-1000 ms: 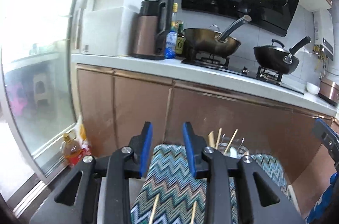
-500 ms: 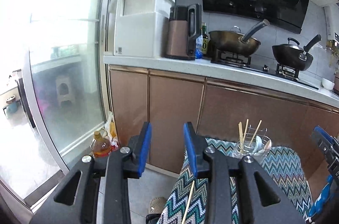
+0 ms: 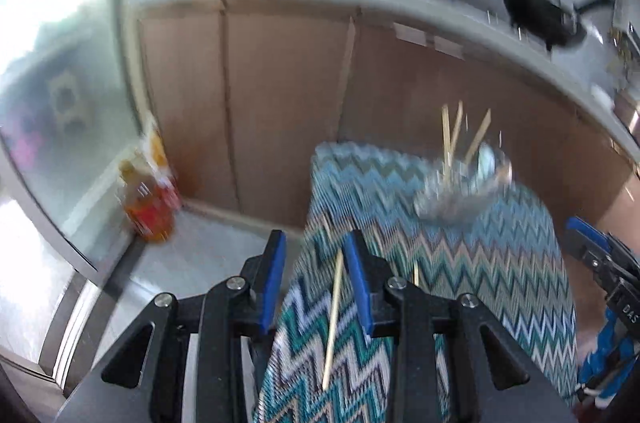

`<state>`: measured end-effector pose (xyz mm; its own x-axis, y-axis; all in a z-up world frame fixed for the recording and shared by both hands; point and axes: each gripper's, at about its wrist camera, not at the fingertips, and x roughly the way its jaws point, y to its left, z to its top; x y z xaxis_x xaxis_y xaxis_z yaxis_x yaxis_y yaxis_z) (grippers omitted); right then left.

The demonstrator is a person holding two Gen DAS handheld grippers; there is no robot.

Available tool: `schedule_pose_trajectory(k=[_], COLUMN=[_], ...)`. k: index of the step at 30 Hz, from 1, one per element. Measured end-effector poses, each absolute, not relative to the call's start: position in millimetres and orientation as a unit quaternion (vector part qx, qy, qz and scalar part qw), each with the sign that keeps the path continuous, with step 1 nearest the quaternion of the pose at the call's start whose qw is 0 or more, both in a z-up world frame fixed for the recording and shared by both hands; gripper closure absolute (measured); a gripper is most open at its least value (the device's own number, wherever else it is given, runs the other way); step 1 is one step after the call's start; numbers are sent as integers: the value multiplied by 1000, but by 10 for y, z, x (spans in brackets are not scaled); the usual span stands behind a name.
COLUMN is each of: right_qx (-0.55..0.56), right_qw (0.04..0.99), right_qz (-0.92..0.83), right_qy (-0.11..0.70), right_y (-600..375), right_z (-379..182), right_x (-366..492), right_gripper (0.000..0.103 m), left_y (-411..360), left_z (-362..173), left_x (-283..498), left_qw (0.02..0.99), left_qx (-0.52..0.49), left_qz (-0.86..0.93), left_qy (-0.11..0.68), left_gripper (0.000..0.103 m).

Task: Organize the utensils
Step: 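Grasp a wooden chopstick with the left gripper while the right grasps another chopstick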

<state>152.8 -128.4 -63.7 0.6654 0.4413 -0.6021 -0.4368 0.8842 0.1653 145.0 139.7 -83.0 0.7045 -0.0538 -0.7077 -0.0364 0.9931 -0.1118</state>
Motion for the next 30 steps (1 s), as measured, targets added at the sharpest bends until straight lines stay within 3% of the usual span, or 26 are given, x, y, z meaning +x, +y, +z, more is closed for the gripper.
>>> schedule_pose_trajectory(k=[12, 25, 30], right_qx=[28, 23, 14], right_qw=[825, 776, 760], right_qz=[240, 208, 203], right_qy=[512, 595, 617], right_y=[-1030, -878, -803], right_z=[-1759, -2311, -2432], right_x=[2205, 2698, 2796], right_gripper=[72, 78, 80], left_y=[1187, 1084, 1069], left_z=[-2023, -2429, -2518], left_x=[2339, 2779, 2834], left_qw=[818, 775, 765], left_qx=[-68, -43, -37], left_qz=[-98, -116, -117], left_qy=[562, 619, 633], left_gripper=[74, 74, 79])
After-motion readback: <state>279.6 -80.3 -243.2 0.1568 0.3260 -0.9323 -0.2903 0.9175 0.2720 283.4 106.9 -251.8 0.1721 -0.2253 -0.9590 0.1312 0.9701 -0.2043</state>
